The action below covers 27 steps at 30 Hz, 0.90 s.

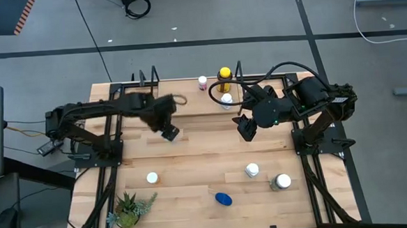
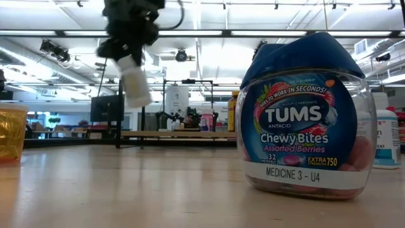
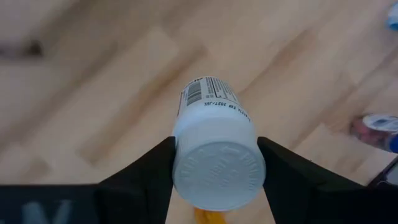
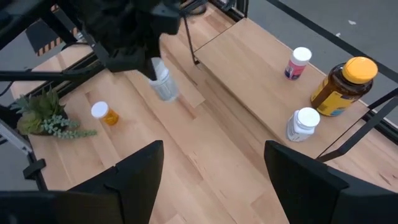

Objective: Pick and place medicine bottles onto shelf by color
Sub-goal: Put the left white pill bottle on the shelf

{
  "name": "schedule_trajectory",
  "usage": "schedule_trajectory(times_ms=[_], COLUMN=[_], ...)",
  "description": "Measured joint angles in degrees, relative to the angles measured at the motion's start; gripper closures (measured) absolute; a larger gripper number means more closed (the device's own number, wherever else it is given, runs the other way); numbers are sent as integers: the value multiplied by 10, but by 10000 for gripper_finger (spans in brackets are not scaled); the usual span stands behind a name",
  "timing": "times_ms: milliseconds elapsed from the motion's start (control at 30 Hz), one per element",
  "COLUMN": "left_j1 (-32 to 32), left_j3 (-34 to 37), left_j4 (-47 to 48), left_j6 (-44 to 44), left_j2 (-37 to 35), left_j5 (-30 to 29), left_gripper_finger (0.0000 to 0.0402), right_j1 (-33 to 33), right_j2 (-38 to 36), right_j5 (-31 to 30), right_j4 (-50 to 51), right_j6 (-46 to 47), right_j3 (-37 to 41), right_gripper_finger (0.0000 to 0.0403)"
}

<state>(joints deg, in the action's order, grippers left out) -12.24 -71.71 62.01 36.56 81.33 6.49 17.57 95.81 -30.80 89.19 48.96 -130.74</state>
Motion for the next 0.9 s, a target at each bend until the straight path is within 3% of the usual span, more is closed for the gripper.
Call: schedule_trajectory(times_ms=[400, 667, 900], left_j1=[-112, -221, -255], left_j3=[-291, -375, -419], left_j4=[161, 155, 133], left_j6=[-390, -460, -510], left_j2=[204, 319, 375], left_j5=[-85, -106, -112], left_gripper_finger=[194, 192, 196], right_j1=[-26, -26, -26], right_j2=[0, 0, 0], right_j5=[-5, -9, -9], right_j4=[-4, -5, -5], right_j6=[25, 59, 61], right_j3=[0, 0, 0], right_gripper_finger=[119, 119, 119])
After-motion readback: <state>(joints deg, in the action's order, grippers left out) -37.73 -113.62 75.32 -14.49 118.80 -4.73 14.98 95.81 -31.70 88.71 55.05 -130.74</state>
